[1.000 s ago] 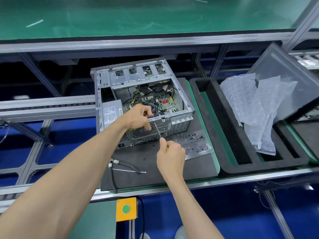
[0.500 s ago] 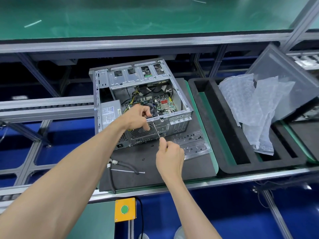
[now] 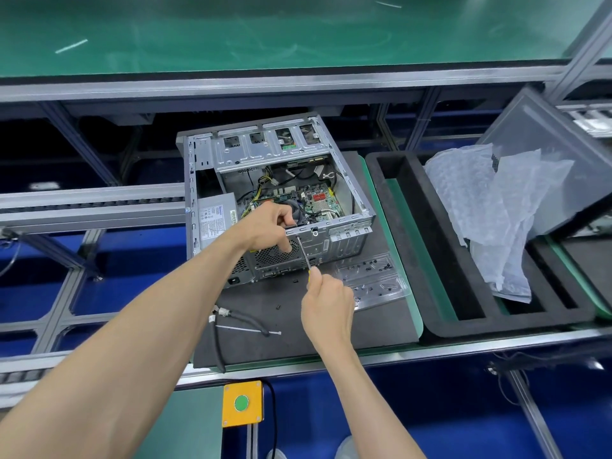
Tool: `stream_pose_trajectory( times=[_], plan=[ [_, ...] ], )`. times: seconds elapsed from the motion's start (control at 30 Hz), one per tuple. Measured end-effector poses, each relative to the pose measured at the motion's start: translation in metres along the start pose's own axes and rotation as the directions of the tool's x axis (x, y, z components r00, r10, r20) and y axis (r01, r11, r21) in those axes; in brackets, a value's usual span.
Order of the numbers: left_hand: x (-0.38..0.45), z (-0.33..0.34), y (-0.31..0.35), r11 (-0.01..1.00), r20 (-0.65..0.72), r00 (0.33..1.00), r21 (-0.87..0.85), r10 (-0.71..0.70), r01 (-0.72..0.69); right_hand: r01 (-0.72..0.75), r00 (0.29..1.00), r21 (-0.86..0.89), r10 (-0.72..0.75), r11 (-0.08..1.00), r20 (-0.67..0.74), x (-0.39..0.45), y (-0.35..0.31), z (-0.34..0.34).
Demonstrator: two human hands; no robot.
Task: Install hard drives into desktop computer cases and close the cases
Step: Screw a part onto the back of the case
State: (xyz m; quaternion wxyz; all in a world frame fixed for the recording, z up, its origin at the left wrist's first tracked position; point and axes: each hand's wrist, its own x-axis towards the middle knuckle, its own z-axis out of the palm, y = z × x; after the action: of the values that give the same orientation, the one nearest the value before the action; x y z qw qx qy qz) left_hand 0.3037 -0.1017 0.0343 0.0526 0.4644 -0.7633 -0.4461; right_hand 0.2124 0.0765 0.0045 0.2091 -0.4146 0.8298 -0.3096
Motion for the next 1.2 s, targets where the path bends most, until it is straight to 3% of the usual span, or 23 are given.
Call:
stream_pose_trajectory(
  times=[0.17, 0.33, 0.4, 0.5, 0.73, 0.83, 0.97, 1.2],
  plan=[
    [0.0001, -0.0002, -0.0011, 1.000, -0.002, 1.000, -0.001, 0.002, -0.002, -0.014, 0.997, 0.204, 0.028, 0.979, -0.068, 0.0004, 0.0015, -0.0016],
    [0.0009, -0.0002, -0.0015, 1.000, -0.001, 1.000, -0.003, 0.000, 0.000, 0.022, 0.994, 0.124, -0.008, 0.992, -0.112, -0.0011, 0.0031, -0.0016],
    [0.0008, 0.0000, -0.0013, 1.000, -0.002, 1.000, -0.003, 0.003, -0.003, -0.048, 0.998, 0.188, 0.053, 0.981, -0.021, 0.0011, 0.0030, 0.0008],
    [0.0010, 0.0010, -0.0013, 1.000, -0.007, 1.000, -0.003, 0.004, -0.004, -0.263, 0.963, 0.424, 0.211, 0.867, 0.165, 0.0043, 0.0015, -0.0001],
    [0.0009, 0.0006, -0.0018, 1.000, -0.010, 1.000, 0.005, 0.009, -0.009, -0.027, 0.996, 0.283, 0.048, 0.959, -0.069, 0.0018, 0.0038, -0.0033],
    [0.0009, 0.0004, -0.0020, 1.000, -0.010, 1.000, 0.007, 0.010, -0.010, -0.066, 0.997, 0.247, 0.072, 0.967, -0.015, 0.0036, 0.0045, 0.0018],
    [-0.0003, 0.0008, -0.0009, 1.000, -0.012, 1.000, 0.010, 0.009, -0.009, -0.236, 0.970, 0.389, 0.196, 0.891, 0.142, 0.0051, 0.0014, -0.0013],
    [-0.0005, 0.0009, 0.0002, 1.000, -0.010, 1.000, 0.001, 0.015, -0.015, -0.065, 0.995, 0.304, 0.085, 0.951, -0.051, 0.0040, 0.0028, -0.0059]
  ],
)
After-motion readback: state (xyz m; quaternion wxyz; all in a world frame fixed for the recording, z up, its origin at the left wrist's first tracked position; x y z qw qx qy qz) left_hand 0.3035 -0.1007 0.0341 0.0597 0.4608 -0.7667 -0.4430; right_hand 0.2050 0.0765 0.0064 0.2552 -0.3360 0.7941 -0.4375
